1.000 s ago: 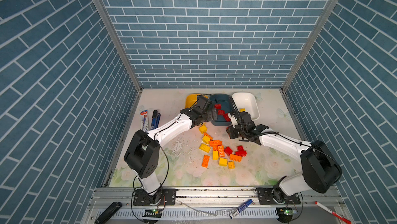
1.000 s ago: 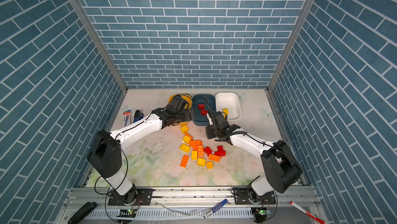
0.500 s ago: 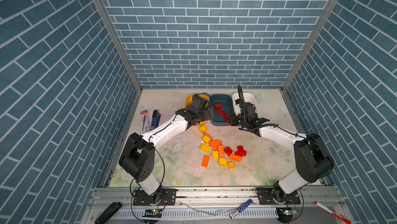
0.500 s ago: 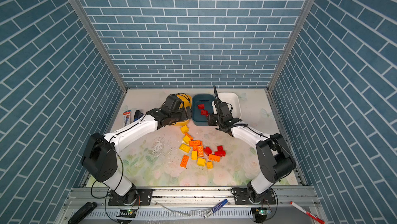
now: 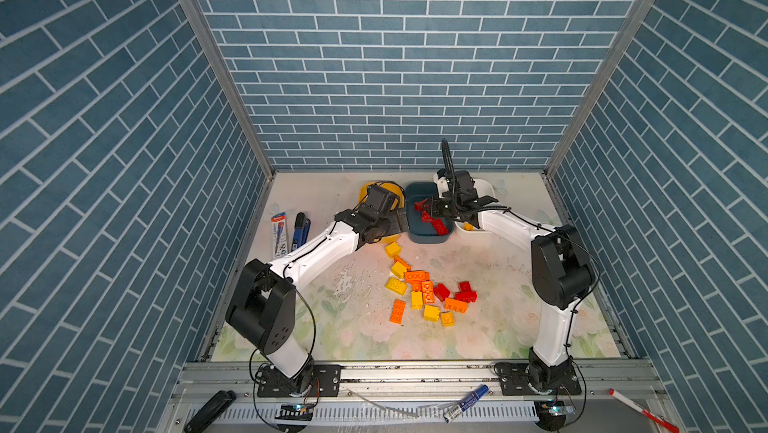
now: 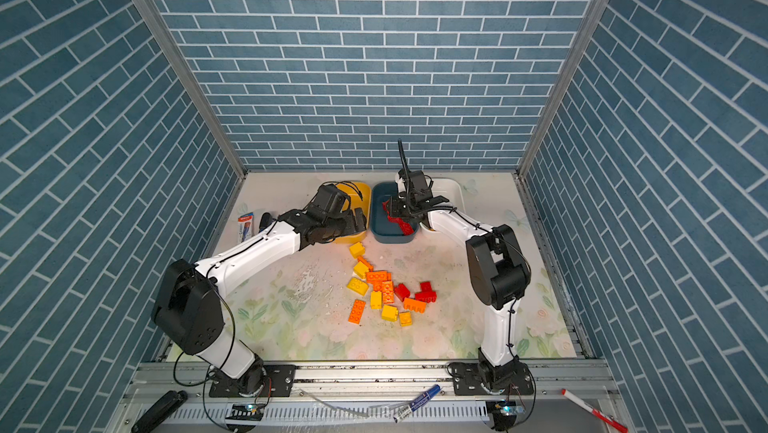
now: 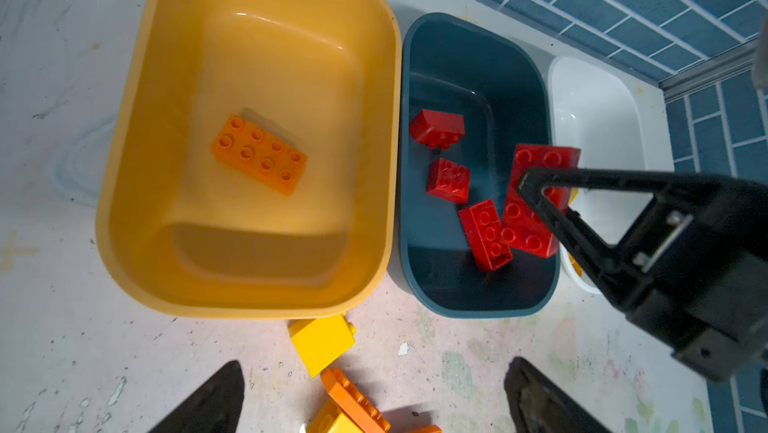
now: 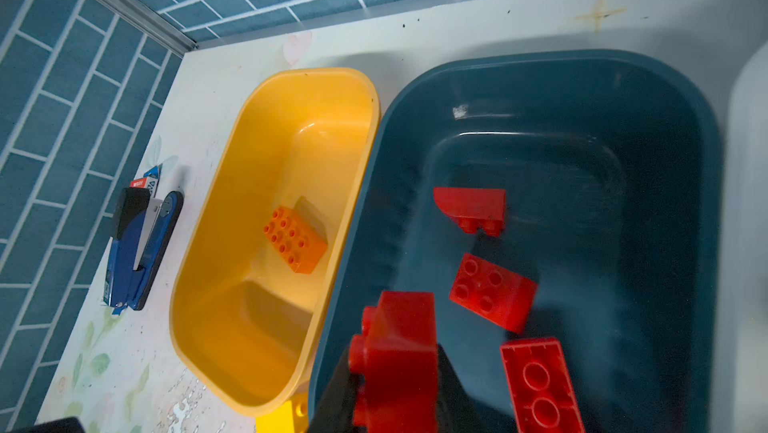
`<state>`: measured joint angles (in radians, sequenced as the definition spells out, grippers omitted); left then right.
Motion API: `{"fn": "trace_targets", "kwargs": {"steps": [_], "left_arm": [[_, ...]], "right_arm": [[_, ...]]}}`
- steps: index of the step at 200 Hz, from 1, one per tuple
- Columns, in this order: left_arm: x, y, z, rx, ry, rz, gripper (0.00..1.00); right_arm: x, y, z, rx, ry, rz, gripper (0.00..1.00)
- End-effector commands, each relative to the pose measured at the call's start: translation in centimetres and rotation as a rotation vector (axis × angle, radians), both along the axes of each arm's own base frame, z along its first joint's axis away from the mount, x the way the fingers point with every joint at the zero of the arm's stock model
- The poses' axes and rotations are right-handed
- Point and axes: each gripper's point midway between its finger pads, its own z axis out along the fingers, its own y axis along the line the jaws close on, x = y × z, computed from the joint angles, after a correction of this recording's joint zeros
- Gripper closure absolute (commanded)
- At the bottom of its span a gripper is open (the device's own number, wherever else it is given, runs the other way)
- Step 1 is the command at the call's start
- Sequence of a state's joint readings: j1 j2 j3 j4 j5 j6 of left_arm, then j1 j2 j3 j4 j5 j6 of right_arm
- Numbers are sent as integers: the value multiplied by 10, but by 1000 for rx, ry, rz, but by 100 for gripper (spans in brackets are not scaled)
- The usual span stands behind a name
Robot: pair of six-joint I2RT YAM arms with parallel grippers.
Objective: Sort the legos into containers by color
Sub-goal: 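Carry the red brick over the teal tub and release it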
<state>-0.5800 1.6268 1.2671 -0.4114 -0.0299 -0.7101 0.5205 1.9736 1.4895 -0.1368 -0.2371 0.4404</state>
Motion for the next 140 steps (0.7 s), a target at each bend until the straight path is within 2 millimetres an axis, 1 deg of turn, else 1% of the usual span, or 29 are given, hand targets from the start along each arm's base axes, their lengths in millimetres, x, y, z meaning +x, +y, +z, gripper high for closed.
{"fn": "trace_targets", "kwargs": {"steps": [1, 12, 27, 44, 63, 86, 105, 126, 140], "left_arm": [[-9, 10, 1, 32, 12, -7, 1], [-11, 13, 0, 38, 21, 4, 1], [-14, 15, -5, 48, 44, 14, 1], [-17, 11, -8, 35, 56, -15, 1], [-20, 6, -10, 25, 58, -48, 1], [-24, 10, -17, 50, 83, -56, 1], [-29, 10, -24, 58, 102, -66, 1], [-33, 12, -32, 69, 127, -68, 1], [-36, 18, -36, 89, 142, -45, 1]], "right_arm": [[12, 13, 4, 5, 6, 34, 78], [18, 17, 3, 3, 12, 35, 76], [25, 22, 7, 12, 10, 40, 71], [26, 26, 12, 24, 8, 48, 64], [24, 24, 19, 32, -2, 52, 56], [16, 19, 24, 29, -11, 57, 51], [4, 16, 27, 24, -16, 84, 46], [-11, 13, 26, 25, -21, 115, 41], [-24, 11, 24, 24, -24, 141, 39]]}}
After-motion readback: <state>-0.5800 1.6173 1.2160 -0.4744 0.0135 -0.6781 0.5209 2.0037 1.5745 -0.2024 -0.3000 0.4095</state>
